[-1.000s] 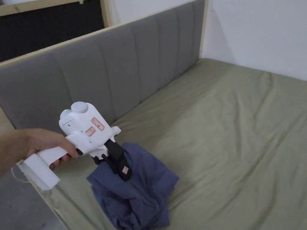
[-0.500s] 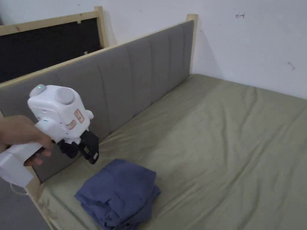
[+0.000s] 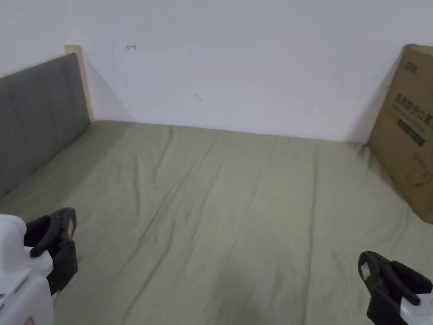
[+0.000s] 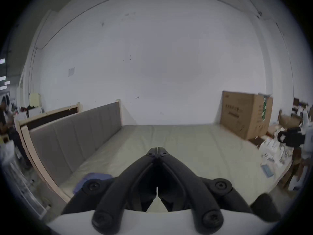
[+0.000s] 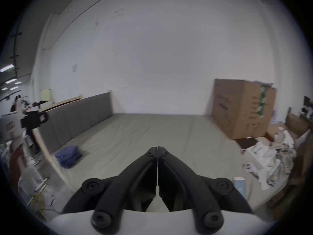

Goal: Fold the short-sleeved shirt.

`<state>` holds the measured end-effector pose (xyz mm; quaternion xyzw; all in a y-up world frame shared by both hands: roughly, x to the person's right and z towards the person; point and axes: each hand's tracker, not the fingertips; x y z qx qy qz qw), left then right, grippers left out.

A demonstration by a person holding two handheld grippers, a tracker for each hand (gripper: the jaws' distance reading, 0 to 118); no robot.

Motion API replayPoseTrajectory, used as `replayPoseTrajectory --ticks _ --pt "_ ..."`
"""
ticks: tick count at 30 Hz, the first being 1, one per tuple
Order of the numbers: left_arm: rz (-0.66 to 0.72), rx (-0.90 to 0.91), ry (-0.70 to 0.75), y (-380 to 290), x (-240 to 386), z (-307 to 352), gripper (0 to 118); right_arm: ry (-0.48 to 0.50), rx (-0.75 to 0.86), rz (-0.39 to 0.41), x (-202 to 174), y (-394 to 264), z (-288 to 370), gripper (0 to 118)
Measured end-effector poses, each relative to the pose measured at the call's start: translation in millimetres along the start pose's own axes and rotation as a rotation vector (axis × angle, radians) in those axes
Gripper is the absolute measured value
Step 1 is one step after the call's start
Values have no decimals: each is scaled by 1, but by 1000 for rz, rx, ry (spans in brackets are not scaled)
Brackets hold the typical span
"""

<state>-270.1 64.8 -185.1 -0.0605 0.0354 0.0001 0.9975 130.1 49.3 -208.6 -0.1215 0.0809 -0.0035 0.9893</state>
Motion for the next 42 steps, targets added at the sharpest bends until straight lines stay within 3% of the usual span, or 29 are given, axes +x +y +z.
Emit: replayPoseTrajectory --ticks 3,5,13,41,42 --pt "27 10 -52 -14 32 14 0 -71 26 -31 16 -9 19 0" --pt "4 33 -15 -22 54 21 0 -135 21 3 20 -16 27 0" --pt "-73 1 -25 -31 79 29 0 -164 23 0 36 -41 43 0" --pt "-40 -6 12 -26 82 22 0 -177 -1 -29 41 -41 35 0" --pt "-37 -4 15 -26 82 21 6 -177 0 -31 41 -41 35 5"
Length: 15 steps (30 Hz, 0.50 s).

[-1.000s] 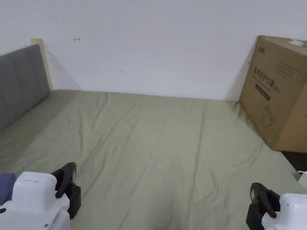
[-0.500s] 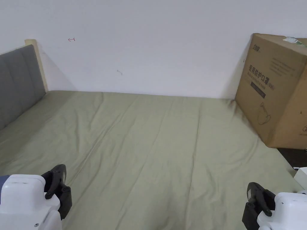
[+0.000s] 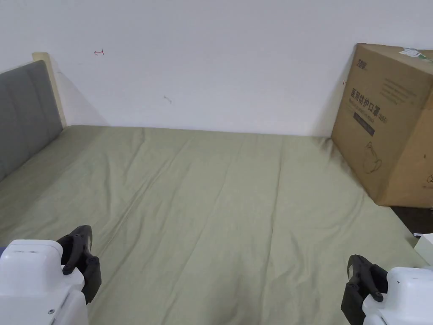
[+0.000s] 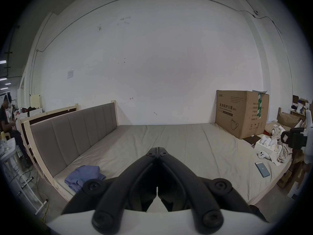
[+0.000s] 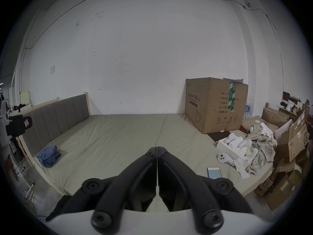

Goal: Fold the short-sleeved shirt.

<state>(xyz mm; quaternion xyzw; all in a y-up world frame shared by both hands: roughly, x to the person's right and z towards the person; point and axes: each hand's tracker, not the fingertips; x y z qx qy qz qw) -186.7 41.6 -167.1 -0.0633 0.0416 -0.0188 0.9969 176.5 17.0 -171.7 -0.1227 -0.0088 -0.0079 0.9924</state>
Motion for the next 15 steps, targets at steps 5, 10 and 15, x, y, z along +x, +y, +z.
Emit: replayPoseTrajectory --ticks 5,10,15 --pt "67 -66 -23 1 -14 -14 105 -64 -48 69 0 5 -16 118" --pt "124 -27 -11 4 -25 -11 103 106 -123 -156 10 11 -25 118" --pt "61 -28 -14 7 -20 -10 103 203 -101 -183 12 11 -16 118"
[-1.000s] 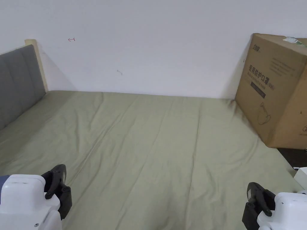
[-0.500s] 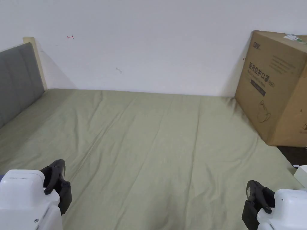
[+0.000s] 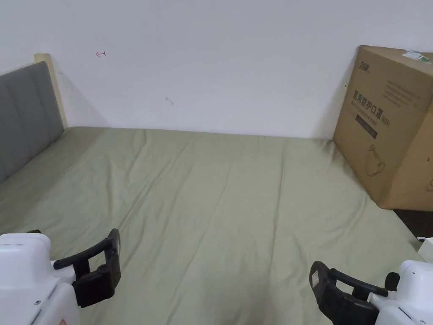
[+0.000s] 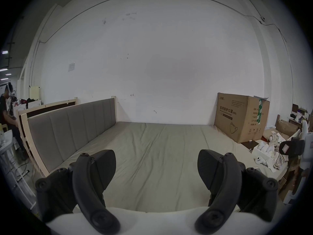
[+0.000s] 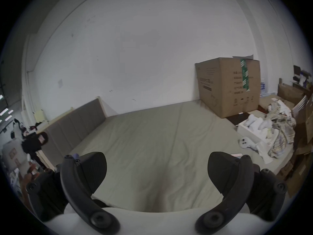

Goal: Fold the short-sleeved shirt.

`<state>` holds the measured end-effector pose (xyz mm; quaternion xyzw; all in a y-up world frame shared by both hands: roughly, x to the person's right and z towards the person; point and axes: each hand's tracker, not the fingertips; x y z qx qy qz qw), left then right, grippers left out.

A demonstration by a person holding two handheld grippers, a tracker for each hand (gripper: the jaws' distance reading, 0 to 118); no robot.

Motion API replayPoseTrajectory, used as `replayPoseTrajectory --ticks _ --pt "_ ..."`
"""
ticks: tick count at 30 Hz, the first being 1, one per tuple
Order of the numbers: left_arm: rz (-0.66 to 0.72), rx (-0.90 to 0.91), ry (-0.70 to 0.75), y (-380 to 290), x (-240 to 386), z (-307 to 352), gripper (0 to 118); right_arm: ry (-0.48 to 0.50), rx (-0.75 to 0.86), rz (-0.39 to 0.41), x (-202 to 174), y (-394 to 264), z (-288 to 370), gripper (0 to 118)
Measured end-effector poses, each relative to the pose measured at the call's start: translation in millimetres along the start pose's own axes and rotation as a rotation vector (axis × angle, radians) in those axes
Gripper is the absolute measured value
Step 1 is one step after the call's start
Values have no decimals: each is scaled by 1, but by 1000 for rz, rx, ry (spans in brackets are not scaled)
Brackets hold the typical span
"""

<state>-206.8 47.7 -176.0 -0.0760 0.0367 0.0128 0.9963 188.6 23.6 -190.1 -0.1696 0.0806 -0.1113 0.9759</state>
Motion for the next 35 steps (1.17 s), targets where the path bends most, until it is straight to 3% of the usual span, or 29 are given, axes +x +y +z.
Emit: replayPoseTrajectory --ticks 4,7,12,15,17,21,26,30,35 --pt "11 32 -19 -1 1 3 103 109 39 -47 -3 6 7 118" --pt "16 28 -30 0 1 2 103 93 47 -31 -10 11 11 118" --pt "49 17 -38 -1 0 0 103 -217 22 134 -35 13 -1 118" --pt "58 11 -41 -1 0 0 103 -259 52 238 -45 5 -5 118" --pt "53 12 -41 0 0 0 103 -247 44 253 -50 1 -5 118" --pt "71 16 -48 1 -2 1 103 -196 -11 199 -54 1 -8 118" --pt "72 1 -46 -2 -4 0 103 -221 2 162 -51 3 -9 117" --pt "88 4 -48 0 -4 1 103 -240 8 186 -49 6 -10 117" --pt "90 13 -43 3 -4 2 103 -170 16 18 -43 19 -1 117"
